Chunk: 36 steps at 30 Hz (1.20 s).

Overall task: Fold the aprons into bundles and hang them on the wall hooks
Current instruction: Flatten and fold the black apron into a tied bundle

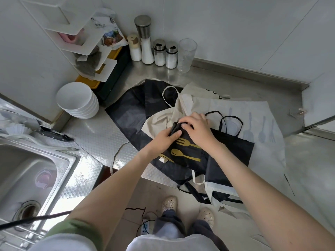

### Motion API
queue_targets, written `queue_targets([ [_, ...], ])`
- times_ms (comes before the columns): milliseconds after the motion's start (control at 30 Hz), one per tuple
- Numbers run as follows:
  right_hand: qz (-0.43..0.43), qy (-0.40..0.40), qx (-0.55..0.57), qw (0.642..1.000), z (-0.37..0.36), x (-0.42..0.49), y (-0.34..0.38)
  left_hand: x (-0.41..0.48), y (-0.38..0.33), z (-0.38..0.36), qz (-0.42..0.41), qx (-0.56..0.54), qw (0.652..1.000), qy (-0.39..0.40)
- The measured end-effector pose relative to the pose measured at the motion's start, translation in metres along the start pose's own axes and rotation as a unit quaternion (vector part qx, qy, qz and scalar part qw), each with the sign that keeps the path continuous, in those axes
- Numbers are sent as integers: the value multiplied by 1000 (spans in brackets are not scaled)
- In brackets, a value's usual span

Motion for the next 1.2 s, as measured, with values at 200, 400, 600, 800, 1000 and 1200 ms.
queue_targets([
  [200,91,-127,-88,984,35,-32,21,-4,4,35,72,71,978,-182],
  [400,52,-2,-158,986,13,-108,-35,2,23,42,104,4,984,-143],
  [600,-39,226,-183,956,-43,-141,-70,7,51,44,145,120,977,-101],
  [800,-72,222,-157,959,-58,-131,-64,-11,23,39,119,78,988,-63],
  [1000,-131,154,22,979,-59,-108,-66,-47,-32,-13,65,148,985,62],
  [1200,-319,-216,562,732,-25,-137,-81,-39,-14,-92,94,292,936,171],
])
Point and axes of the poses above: each hand's wrist, its own x-axis towards the middle knuckle, its own z-axis out of the back of the hand, y = z × x, the point moved 9 cm from there along x, towards the middle knuckle, and after that the axes turned 14 degrees about z, right-handed, at the moved point
